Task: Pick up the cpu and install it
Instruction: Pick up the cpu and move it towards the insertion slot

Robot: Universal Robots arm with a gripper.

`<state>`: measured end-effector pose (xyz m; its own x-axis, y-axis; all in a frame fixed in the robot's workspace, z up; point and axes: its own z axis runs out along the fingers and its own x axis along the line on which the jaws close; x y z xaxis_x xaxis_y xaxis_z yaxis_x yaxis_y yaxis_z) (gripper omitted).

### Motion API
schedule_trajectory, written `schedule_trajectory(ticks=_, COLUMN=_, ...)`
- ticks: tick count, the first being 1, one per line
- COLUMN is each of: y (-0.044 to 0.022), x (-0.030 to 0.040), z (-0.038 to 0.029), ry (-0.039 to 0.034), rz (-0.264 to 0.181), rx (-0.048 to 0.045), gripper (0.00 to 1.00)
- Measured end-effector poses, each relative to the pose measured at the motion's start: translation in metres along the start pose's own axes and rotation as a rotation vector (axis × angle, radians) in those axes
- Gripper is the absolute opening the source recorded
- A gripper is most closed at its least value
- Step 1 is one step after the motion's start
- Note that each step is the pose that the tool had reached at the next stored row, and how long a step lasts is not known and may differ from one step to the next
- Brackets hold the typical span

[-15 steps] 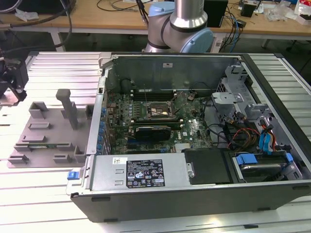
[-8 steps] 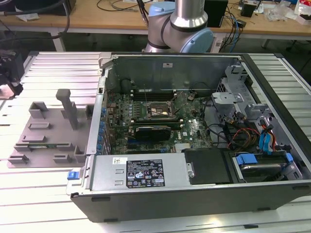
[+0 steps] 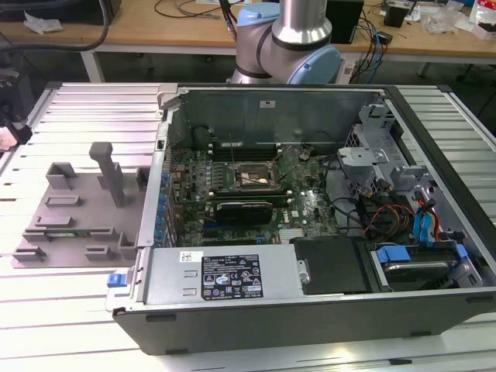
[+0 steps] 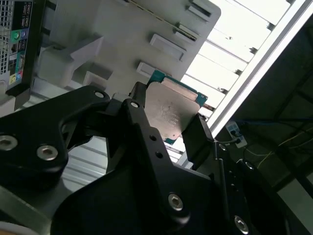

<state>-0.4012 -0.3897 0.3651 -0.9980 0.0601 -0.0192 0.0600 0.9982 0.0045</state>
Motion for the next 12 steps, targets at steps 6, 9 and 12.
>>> schedule_trajectory(ticks=6, y=0.0001, x=-0.0003, z=-0.0161, ry=0.0, rz=0.0, rx=0.0, gripper=0.55)
schedule_trajectory(ticks=9, y=0.0001, x=-0.0004, z=-0.0227, ry=0.0, rz=0.0, rx=0.0001, gripper=0.55)
schedule_trajectory(ticks=12, y=0.0002, x=-0.0006, z=-0.0328, ry=0.0, rz=0.0, rx=0.0, gripper=0.55)
